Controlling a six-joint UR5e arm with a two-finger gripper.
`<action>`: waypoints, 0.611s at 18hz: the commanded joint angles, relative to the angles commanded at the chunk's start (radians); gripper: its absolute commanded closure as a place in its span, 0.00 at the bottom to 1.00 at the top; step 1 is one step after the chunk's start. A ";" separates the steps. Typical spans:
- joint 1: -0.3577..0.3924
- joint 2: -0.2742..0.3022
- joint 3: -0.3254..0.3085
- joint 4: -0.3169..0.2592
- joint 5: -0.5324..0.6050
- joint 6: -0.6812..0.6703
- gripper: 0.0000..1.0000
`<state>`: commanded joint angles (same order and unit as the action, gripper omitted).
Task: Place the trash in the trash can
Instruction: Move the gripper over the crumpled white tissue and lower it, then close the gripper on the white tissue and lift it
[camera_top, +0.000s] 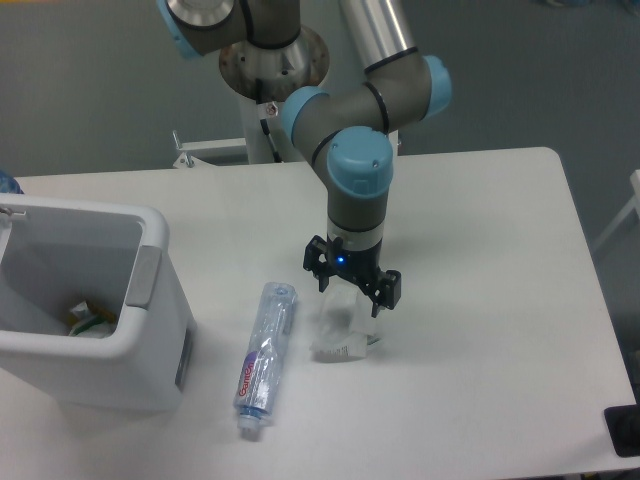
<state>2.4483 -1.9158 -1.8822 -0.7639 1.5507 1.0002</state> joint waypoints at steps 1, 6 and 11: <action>-0.005 -0.005 0.002 0.000 0.008 0.002 0.00; -0.023 -0.051 0.017 0.018 0.055 -0.002 0.10; -0.034 -0.063 0.021 0.017 0.057 -0.005 1.00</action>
<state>2.4145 -1.9788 -1.8607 -0.7470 1.6076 0.9955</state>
